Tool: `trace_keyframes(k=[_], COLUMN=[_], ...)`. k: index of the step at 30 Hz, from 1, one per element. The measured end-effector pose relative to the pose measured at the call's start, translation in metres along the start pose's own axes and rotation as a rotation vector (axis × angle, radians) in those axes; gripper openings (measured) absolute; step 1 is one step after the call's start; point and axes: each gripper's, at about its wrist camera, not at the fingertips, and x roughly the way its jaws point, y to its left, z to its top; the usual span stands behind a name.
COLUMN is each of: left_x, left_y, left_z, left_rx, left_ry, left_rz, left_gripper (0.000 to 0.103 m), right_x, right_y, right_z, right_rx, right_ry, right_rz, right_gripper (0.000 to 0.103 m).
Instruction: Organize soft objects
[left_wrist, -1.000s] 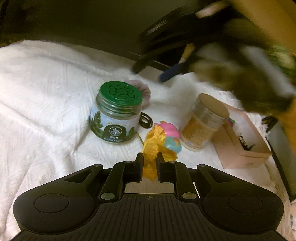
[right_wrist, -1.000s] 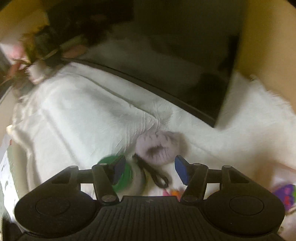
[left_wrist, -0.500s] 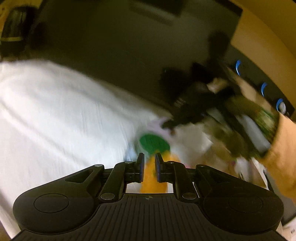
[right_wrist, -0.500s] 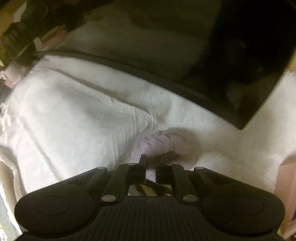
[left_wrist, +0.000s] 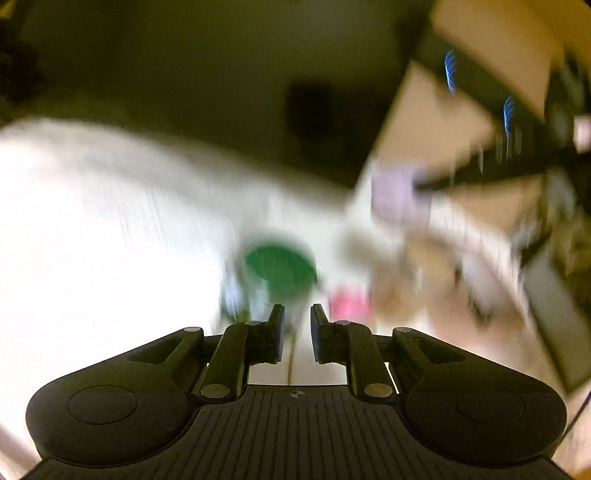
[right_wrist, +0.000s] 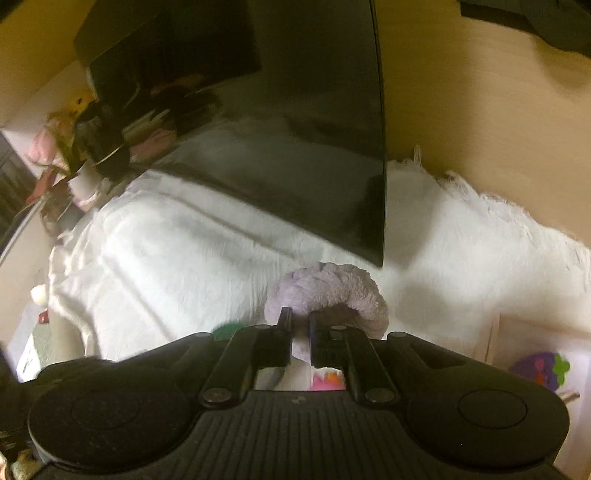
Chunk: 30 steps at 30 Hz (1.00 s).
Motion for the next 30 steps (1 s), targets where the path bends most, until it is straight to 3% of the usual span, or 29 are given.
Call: trace_keyframes(k=[3,8,13,16,17,18,21,26,30], left_x=[0.018,0.035,0.045,0.046,0.047,0.049,0.051,0.048,0.043], left_y=[-0.012,-0.014,-0.012,-0.013,-0.013,-0.012,-0.01,-0.006,-0.004], left_z=[-0.027,-0.052,-0.059,-0.058,-0.057,-0.057,-0.056,-0.056,-0.065], left_rx=[0.056,0.109,0.17,0.157,0.145,0.128,0.099,0.062,0.023], left_ry=[0.094,0.171,0.186,0.174,0.175,0.177,0.18,0.183,0.157], left_rz=[0.027,0.063,0.144,0.126,0.106,0.073,0.006,-0.016,-0.001], left_gripper=[0.017,0.02,0.019,0.02,0.026,0.033,0.041,0.041,0.03], right_x=[0.005,0.036,0.097,0.122,0.125,0.125,0.105,0.041,0.024], right_y=[-0.001,0.003,0.01,0.01,0.009,0.008,0.009,0.012,0.023], right_z=[-0.003,0.014,0.021,0.02,0.019,0.018,0.012,-0.034,-0.098], right_rx=[-0.013,-0.003,-0.004,-0.01,0.002,0.01,-0.006,-0.072,-0.149], right_ry=[0.004,0.008,0.071,0.118,0.131,0.139,0.112,-0.03,-0.1], right_rz=[-0.016,-0.035,-0.086,-0.091,-0.088,-0.077,-0.066,-0.051,-0.116], right_gripper=[0.008,0.008,0.008,0.012,0.013,0.015,0.025,0.028,0.028])
